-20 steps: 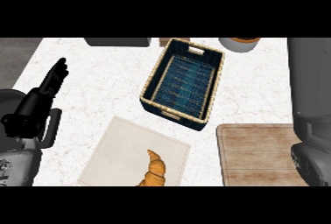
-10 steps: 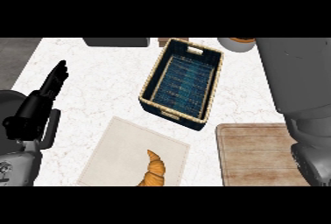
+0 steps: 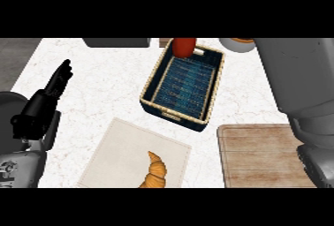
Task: Pick the bell pepper from the cutting board and place it in the basket
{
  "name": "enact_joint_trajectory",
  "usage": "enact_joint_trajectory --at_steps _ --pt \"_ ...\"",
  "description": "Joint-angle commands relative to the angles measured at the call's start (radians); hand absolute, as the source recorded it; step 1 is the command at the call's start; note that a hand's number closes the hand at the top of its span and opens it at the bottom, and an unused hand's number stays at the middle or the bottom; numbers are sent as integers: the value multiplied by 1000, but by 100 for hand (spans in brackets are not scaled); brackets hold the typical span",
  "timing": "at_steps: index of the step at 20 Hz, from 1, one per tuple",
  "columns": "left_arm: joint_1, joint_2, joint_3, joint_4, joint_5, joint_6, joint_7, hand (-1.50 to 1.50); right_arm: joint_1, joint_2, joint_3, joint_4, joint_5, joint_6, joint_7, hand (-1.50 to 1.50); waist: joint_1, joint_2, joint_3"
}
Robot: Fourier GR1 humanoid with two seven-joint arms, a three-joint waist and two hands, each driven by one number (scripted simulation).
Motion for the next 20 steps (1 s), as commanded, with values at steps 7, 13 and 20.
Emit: enact_joint_trajectory --at_steps 7,13,20 --pt "-4 -11 1 31 -10 7 -32 0 7 66 -105 3 -43 -231 -52 -150 8 5 0" --pt "24 -8 3 22 -15 9 -50 0 20 41 -248 -68 -56 -498 -11 -150 0 2 0" --pt "47 6 18 0 -1 -7 -39 0 124 -145 -389 -124 -101 -552 -51 -150 -12 -2 1"
